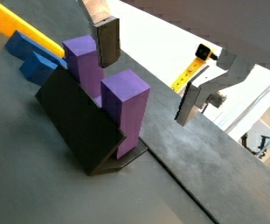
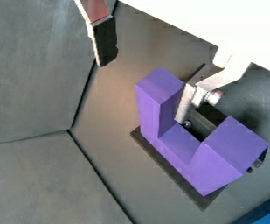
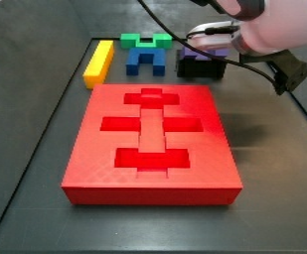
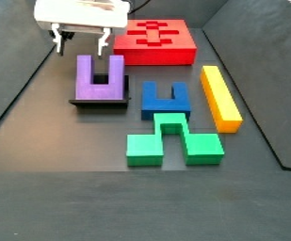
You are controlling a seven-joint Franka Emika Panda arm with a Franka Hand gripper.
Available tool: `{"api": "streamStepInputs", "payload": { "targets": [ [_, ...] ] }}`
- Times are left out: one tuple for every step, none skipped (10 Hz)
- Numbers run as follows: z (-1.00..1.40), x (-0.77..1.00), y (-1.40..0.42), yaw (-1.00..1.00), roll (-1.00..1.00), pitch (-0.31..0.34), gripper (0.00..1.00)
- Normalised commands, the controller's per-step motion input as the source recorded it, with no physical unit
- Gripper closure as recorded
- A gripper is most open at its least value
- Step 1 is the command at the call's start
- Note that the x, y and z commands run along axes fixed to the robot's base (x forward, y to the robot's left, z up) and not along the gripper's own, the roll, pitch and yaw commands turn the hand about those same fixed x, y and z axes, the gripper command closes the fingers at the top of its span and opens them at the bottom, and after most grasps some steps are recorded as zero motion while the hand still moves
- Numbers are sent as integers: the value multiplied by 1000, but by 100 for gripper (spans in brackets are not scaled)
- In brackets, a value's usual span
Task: Pick up the purple object. Move up. Place the purple object on the fixture. Regrasp the purple object. Move to above the board. Insert the purple object.
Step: Regrasp the purple object.
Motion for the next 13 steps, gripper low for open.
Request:
{"api": "streamStepInputs", "payload": {
  "targets": [
    [-120,0,86,100,-126,23,0],
    [-126,0,66,94,-83,26,0],
    [-174,20,77,109,-163,31,0],
    [-137,0,31,117,-180,0,0],
    [-174,63,0,80,-274,0,0],
    [-117,29,46,77,-354,0,0],
    [-11,0,57,51,-469,0,0],
    [0,0,31,54,-163,0,0],
    [0,0,17,29,-100,0,0],
    [0,0,0,0,-17,0,0],
    [0,0,0,0,11,0,0],
    [0,0,0,0,11,0,0],
    [0,0,0,0,0,0,100]
  ]
}}
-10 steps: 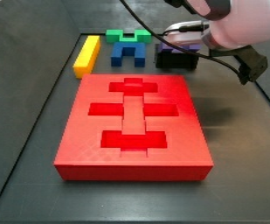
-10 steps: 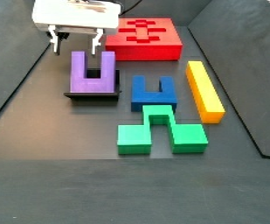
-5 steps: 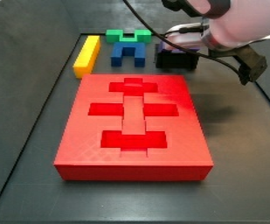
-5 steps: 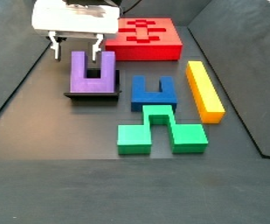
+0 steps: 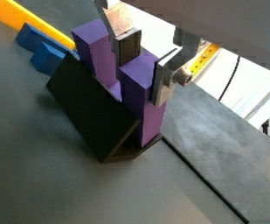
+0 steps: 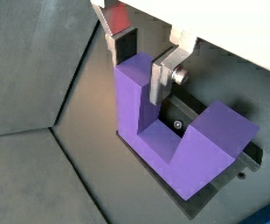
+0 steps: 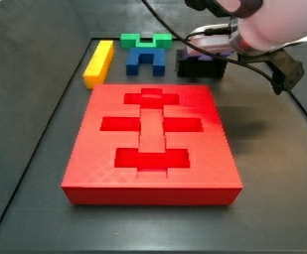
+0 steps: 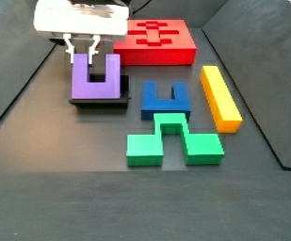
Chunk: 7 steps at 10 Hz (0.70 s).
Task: Pick up the purple object. Move up. Place the purple object on the fixture. Regrasp the purple object. Move to above the board. Insert the purple object.
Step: Regrasp the purple object.
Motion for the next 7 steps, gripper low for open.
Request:
{"api": "streamStepInputs", "payload": {
  "targets": [
    [0,0,0,0,0,0,100],
    [0,0,0,0,0,0,100],
    [0,0,0,0,0,0,100],
    [0,0,0,0,0,0,100],
    [0,0,0,0,0,0,100],
    [0,0,0,0,0,0,100],
    [0,0,0,0,0,0,100]
  ]
}}
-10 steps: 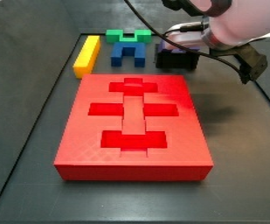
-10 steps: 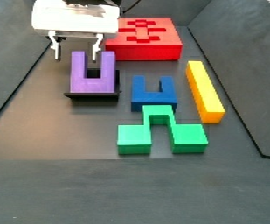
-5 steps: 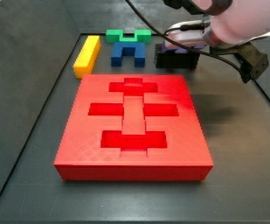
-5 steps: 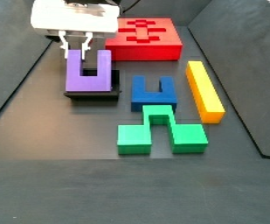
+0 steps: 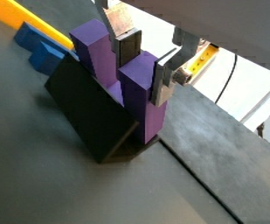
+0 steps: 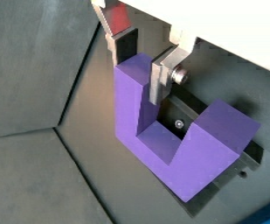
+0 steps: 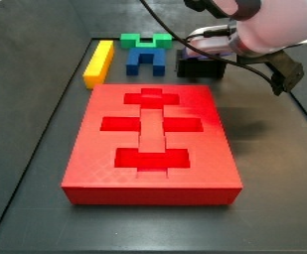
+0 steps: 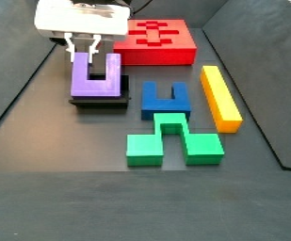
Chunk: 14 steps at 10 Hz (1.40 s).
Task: Pick up the purple object. Move up. Place the purple object on the fixture. Regrasp the purple object. Move to above the board. Insert the purple object.
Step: Regrasp the purple object, then move to above the board.
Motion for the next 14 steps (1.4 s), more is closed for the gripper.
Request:
{"api": "streamStepInputs", "payload": {
  "targets": [
    [0,0,0,0,0,0,100],
    [0,0,0,0,0,0,100],
    [0,0,0,0,0,0,100],
    [0,0,0,0,0,0,100],
    [0,0,0,0,0,0,100],
    [0,0,0,0,0,0,100],
    [0,0,0,0,0,0,100],
    [0,0,0,0,0,0,100],
    [1400,0,0,0,0,0,100],
    [1400,-5,-13,-21,-28,-10,100],
    [1400,-31,-5,-36,-93,-36,100],
    [1400,-44,20,-30,-83,-45,100],
    [1400,-38,-7,-43,-63,-11,100],
    [1400,-45,2,-42,-36,15,100]
  ]
}}
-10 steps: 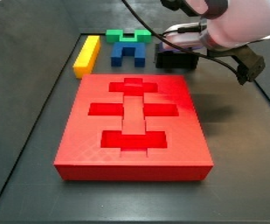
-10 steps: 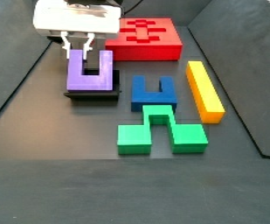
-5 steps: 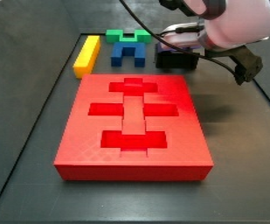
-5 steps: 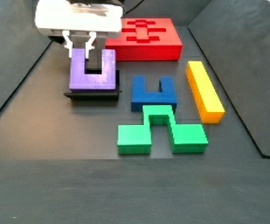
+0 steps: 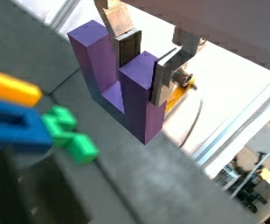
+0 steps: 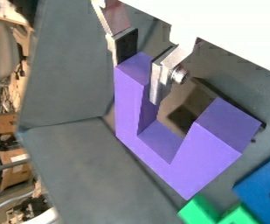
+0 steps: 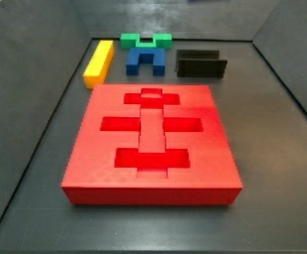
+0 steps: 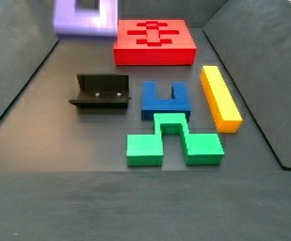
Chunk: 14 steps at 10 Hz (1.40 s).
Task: Pick up the purple object. Move up. Place the purple object on the fixture. Regrasp the purple object. Move to above the board. Insert the purple object.
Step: Move to above the board.
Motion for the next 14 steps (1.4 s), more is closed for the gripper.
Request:
{"api": "streamStepInputs", "payload": {
  "targets": [
    [1400,-50,4,-41,-24,22,100],
    [654,-25,-14,-25,-8,45,100],
    [306,1,-3,-14,1,63,100],
    [314,-1314,-1400,-152,-1000,72,100],
    [328,-1345,-1400,-145,-1000,60,100],
    [317,-1400,-1333,-138,-1000,41,100],
    [287,-1400,-1283,-132,-1000,43,100],
    [301,-1400,-1284,-130,-1000,48,100],
    [195,-956,-845,-126,-1000,56,100],
    [105,-587,-493,-121,-1000,72,100],
    [60,-278,-223,-107,-1000,79,100],
    [37,-206,-146,-109,-1000,78,100],
    [25,-145,-61,-97,-1000,71,100],
    [17,-112,-13,-90,-1000,64,100]
  ]
}}
